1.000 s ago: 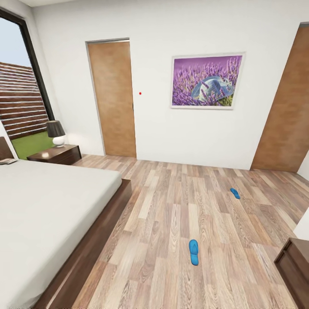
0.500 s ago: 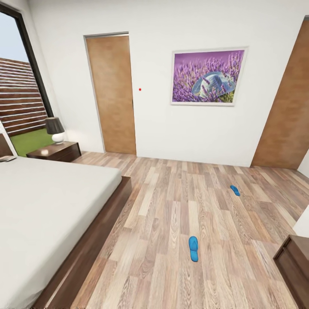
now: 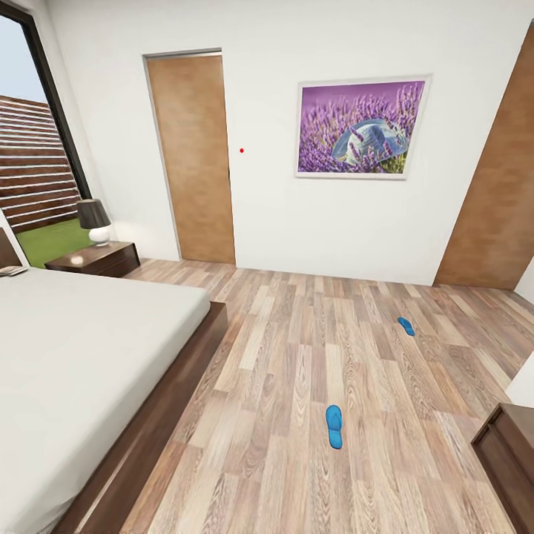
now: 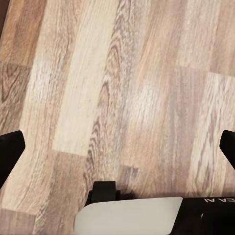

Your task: In the bedroom, move the book from the bed onto either nightstand, and place the two sandals side by side next to the bed.

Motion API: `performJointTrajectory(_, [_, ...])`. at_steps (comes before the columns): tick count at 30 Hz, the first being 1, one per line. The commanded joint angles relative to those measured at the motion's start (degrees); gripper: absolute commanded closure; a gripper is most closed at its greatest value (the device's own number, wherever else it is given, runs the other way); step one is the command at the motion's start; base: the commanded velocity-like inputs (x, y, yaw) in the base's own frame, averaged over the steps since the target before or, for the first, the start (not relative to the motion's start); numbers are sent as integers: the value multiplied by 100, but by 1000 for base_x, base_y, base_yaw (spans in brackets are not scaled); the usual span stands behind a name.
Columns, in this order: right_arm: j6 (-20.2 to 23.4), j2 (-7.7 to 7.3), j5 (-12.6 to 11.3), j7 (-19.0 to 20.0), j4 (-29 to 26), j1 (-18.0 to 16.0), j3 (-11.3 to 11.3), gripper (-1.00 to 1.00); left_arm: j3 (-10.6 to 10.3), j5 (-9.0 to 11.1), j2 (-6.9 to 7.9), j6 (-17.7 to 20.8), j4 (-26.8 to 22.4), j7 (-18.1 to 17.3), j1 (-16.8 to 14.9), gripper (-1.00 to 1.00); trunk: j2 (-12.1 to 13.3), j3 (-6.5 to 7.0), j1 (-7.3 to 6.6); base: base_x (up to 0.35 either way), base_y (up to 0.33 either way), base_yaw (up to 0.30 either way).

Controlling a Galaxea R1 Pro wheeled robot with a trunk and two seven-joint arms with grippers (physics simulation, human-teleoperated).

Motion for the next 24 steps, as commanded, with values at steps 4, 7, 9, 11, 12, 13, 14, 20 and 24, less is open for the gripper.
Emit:
performJointTrajectory(4, [-19,0,-2,5,6,-3,-3,-100,-2,0,0,-18,4,-2,0,-100,-3,-6,0,1,0,0])
performJointTrajectory(7, [-19,0,-2,5,4,-2,-3,-100,-2,0,0,-18,4,-3,-2,-100,-3,-7,0,108,0,0])
performJointTrajectory(9, [-19,3,-2,5,4,-2,-3,-100,-2,0,0,-18,5,-3,-3,-100,-3,-7,0,259,0,0])
performJointTrajectory(11, [-19,3,-2,5,3,-2,-3,-100,-2,0,0,-18,5,-3,0,-100,-3,-7,0,304,0,0])
performJointTrajectory(12, [-19,5,-2,5,3,-2,-3,-100,-2,0,0,-18,6,-3,-1,-100,-3,-7,0,318,0,0])
performJointTrajectory(13, [-19,6,-2,5,3,-2,-3,-100,-2,0,0,-18,6,-3,-2,-100,-3,-7,0,320,0,0])
performJointTrajectory(14, [-19,7,-2,5,3,-4,-3,-100,-2,0,0,-18,6,-3,-3,-100,-3,-7,0,322,0,0])
performJointTrajectory(20, [-19,6,-2,5,3,-4,-3,-100,-2,0,0,-18,8,-3,-3,-100,-3,-7,0,325,0,0])
performJointTrajectory(24, [-19,8,-2,5,3,-2,-3,-100,-2,0,0,-18,10,-3,-2,-100,-3,-7,0,326,0,0])
